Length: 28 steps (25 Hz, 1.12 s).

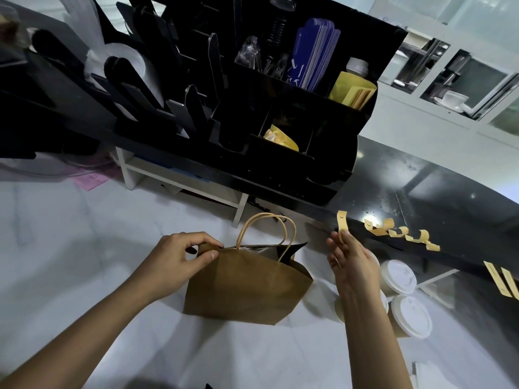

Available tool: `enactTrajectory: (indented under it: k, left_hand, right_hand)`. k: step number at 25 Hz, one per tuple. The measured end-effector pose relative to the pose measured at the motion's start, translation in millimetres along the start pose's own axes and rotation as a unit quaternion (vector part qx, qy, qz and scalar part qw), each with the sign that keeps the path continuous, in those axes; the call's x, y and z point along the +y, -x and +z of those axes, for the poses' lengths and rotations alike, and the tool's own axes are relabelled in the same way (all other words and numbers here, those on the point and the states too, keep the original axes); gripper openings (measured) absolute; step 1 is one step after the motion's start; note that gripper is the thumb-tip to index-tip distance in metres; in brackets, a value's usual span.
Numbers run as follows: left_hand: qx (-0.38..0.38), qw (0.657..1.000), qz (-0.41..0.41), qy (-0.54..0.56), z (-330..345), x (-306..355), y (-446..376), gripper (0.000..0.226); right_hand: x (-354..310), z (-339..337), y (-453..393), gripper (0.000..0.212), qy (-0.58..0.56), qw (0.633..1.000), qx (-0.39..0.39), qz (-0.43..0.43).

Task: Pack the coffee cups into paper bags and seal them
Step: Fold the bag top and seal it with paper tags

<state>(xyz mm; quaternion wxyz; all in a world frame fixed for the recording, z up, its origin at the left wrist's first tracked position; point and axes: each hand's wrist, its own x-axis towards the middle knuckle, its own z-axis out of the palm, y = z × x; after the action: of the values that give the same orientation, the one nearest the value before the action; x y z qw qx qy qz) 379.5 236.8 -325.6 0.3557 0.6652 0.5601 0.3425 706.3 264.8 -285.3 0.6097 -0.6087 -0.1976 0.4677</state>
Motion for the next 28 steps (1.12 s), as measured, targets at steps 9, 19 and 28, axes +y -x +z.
enactTrajectory:
  k: [9,19,28]
  left_hand:
    - [0.003,0.999,0.039,0.026,0,3,2,0.022]
    - [0.023,0.999,0.034,0.012,1,4,3,0.01]
    - [0.044,0.998,0.049,0.002,9,10,7,0.01]
  right_hand:
    - [1,1,75,0.016,-0.005,0.994,-0.113,-0.006]
    - [19,8,112,0.025,0.105,0.971,-0.198,-0.087]
    - [69,61,132,0.006,0.068,0.981,-0.178,0.043]
